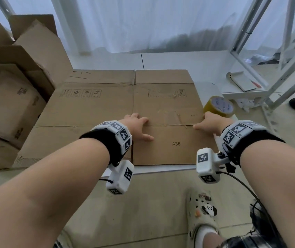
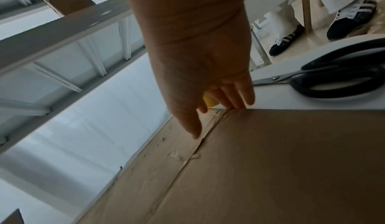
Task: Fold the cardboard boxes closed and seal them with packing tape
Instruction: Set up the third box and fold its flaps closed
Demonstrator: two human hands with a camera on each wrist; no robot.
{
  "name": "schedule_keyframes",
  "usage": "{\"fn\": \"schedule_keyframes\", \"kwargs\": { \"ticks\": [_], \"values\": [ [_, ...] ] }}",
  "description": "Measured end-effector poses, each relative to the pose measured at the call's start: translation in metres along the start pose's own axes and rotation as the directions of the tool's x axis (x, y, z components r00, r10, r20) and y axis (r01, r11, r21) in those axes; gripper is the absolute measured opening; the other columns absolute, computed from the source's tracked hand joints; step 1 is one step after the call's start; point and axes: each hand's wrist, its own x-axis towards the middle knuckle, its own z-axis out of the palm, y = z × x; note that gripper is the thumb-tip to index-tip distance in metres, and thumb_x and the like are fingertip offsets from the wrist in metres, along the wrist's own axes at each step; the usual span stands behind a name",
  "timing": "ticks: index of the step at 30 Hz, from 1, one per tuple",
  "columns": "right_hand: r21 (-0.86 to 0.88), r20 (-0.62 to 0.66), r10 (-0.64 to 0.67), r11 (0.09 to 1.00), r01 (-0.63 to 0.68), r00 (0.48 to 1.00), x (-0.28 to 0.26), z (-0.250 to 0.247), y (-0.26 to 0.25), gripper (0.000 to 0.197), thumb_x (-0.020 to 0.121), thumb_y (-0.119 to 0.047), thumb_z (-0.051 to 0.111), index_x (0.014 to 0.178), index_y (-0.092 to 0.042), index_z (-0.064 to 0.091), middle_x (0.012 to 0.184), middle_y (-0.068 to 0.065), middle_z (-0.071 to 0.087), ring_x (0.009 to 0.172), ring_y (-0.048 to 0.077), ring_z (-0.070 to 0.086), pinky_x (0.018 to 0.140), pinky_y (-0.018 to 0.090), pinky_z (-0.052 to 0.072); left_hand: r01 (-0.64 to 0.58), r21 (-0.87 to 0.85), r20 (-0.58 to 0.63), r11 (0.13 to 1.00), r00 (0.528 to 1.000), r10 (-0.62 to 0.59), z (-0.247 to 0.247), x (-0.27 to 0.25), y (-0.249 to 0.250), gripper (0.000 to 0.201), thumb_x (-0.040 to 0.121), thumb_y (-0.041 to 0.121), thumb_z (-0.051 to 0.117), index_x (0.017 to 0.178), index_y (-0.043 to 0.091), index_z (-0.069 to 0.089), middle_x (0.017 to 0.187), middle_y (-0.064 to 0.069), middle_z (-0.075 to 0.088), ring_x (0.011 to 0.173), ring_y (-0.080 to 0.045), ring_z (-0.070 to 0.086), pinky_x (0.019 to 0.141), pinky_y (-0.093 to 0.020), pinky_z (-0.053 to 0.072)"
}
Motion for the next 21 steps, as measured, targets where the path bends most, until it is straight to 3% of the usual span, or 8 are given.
{"fn": "schedule_keyframes", "kwargs": {
  "ticks": [2, 5, 8, 10, 12, 15, 18, 21],
  "values": [
    [0.035, -0.001, 0.008, 0.999, -0.008, 1.0, 0.003, -0.001, -0.001, 0.064, 0.095, -0.034, 0.056, 0.144, -0.001, 0.03, 0.144, 0.016, 0.04, 0.131, 0.033, 0.041, 0.103, 0.04, 0.039, -0.004, -0.004, -0.006, 1.0, 1.0, 0.004, -0.001, 0.001, -0.003, 0.089, 0.08, 0.068, 0.054, 0.151, 0.028, 0.017, 0.157, -0.01, 0.011, 0.142, -0.034, 0.018, 0.112, -0.052, 0.027],
    [0.119, -0.027, 0.018, 0.993, -0.015, 0.999, 0.005, 0.001, -0.008, 0.058, 0.09, -0.023, 0.064, 0.136, 0.003, 0.041, 0.138, 0.021, 0.047, 0.126, 0.037, 0.046, 0.098, 0.042, 0.042, 0.011, -0.018, -0.013, 1.0, 1.0, -0.011, 0.004, 0.0, -0.005, 0.093, 0.078, 0.069, 0.056, 0.151, 0.026, 0.016, 0.157, -0.012, 0.01, 0.142, -0.034, 0.017, 0.113, -0.052, 0.026],
    [0.114, -0.101, 0.017, 0.993, -0.005, 0.995, 0.006, 0.003, -0.019, 0.065, 0.091, -0.018, 0.061, 0.14, 0.006, 0.028, 0.138, 0.024, 0.043, 0.128, 0.038, 0.043, 0.103, 0.042, 0.04, 0.059, -0.054, -0.016, 0.997, 0.998, -0.06, 0.006, -0.002, -0.012, 0.105, 0.074, 0.075, 0.053, 0.152, 0.024, 0.004, 0.159, -0.012, 0.0, 0.145, -0.032, 0.007, 0.116, -0.05, 0.02],
    [0.139, -0.184, 0.029, 0.99, -0.003, 0.983, 0.004, -0.001, -0.027, 0.067, 0.089, -0.021, 0.061, 0.141, 0.003, 0.027, 0.14, 0.025, 0.038, 0.128, 0.037, 0.041, 0.101, 0.039, 0.04, 0.08, -0.084, -0.015, 0.993, 0.997, -0.081, 0.002, -0.005, -0.018, 0.105, 0.075, 0.076, 0.05, 0.152, 0.026, -0.002, 0.16, -0.009, -0.003, 0.146, -0.03, 0.005, 0.117, -0.048, 0.018],
    [0.18, -0.243, 0.004, 0.983, 0.041, 0.97, -0.001, -0.009, -0.034, 0.058, 0.087, -0.024, 0.065, 0.133, 0.001, 0.039, 0.134, 0.023, 0.046, 0.121, 0.035, 0.048, 0.094, 0.037, 0.044, 0.081, -0.097, -0.023, 0.992, 0.996, -0.083, -0.006, -0.01, -0.021, 0.101, 0.078, 0.075, 0.048, 0.152, 0.028, -0.001, 0.16, -0.007, -0.001, 0.146, -0.029, 0.011, 0.116, -0.046, 0.02],
    [0.263, -0.33, -0.07, 0.951, 0.163, 0.941, -0.01, -0.021, -0.04, 0.035, 0.084, -0.027, 0.07, 0.105, -0.002, 0.057, 0.112, 0.018, 0.062, 0.104, 0.034, 0.059, 0.088, 0.037, 0.05, 0.034, -0.121, -0.045, 0.992, 0.998, -0.039, -0.019, -0.027, -0.018, 0.094, 0.08, 0.072, 0.048, 0.152, 0.031, 0.003, 0.16, -0.008, 0.006, 0.144, -0.028, 0.019, 0.115, -0.042, 0.023],
    [0.31, -0.415, -0.1, 0.919, 0.244, 0.904, -0.025, -0.028, -0.047, 0.04, 0.083, -0.026, 0.072, 0.109, 0.002, 0.059, 0.11, 0.014, 0.063, 0.104, 0.033, 0.059, 0.085, 0.033, 0.048, -0.052, -0.135, -0.032, 0.989, 0.998, 0.048, -0.028, -0.049, -0.016, 0.1, 0.075, 0.072, 0.054, 0.152, 0.035, 0.002, 0.16, -0.005, 0.005, 0.144, -0.025, 0.018, 0.115, -0.039, 0.02],
    [0.336, -0.483, -0.125, 0.888, 0.315, 0.867, -0.04, -0.034, -0.057, 0.044, 0.08, -0.029, 0.073, 0.11, 0.001, 0.06, 0.107, 0.015, 0.065, 0.099, 0.032, 0.062, 0.087, 0.04, 0.052, -0.094, -0.083, 0.006, 0.992, 0.995, 0.095, -0.03, -0.069, -0.017, 0.116, 0.063, 0.077, 0.062, 0.149, 0.041, -0.008, 0.16, 0.001, -0.006, 0.146, -0.025, 0.01, 0.117, -0.046, 0.017]
  ]
}}
